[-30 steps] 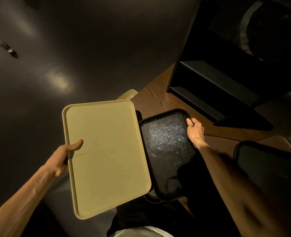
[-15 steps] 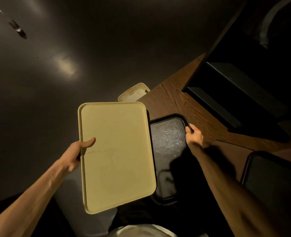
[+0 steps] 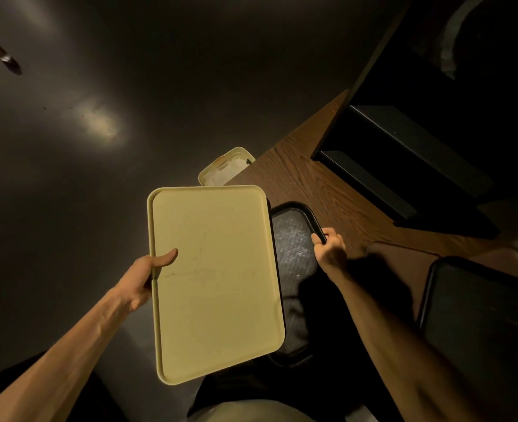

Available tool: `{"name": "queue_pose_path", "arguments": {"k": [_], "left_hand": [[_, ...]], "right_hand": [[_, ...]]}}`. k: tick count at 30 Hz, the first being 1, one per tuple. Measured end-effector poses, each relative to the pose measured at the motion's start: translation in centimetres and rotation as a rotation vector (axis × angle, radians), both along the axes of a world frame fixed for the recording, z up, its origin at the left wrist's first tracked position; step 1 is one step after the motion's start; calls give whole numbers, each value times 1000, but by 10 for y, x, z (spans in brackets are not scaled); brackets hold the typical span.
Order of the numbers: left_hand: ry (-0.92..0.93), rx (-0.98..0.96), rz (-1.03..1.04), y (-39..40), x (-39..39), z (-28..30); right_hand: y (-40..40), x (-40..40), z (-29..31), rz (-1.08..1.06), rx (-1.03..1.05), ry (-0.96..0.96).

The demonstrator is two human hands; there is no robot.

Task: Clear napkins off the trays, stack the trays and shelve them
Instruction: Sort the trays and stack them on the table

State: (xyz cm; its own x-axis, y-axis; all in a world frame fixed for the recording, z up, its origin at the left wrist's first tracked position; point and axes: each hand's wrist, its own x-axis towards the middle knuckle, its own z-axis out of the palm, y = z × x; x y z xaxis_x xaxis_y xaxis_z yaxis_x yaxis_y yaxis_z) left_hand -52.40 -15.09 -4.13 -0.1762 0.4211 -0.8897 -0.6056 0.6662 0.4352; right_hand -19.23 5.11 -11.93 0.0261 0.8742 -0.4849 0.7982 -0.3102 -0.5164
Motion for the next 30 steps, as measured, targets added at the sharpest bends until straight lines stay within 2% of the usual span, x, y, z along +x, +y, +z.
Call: {"name": "queue_pose_path", "arguments": {"k": [3,9,11,15,18,23,27,30], "left_hand": [[18,-7,-15,-2,-1,3],[34,12,-21,-4,-1,13],[28,21,-33,0,3,20],[2,91,-39,14,16,44],[37,159,-38,30,28,62],[169,187,-178,68,66,90],[88,155,-322,102,70,76],[110,138,-417,136,65,48]], "right_hand": [[-1,7,-3,-18,10,-19],[-14,19,22,118,72,1],[-20,21,38,197,63,-65],[-27,31,70,288,278,-218],[-23,50,102,269,319,-238],[-18,102,158,119,359,-283],[-19,138,193,-90,316,-327],[-29,160,206,-218,437,-392]]}}
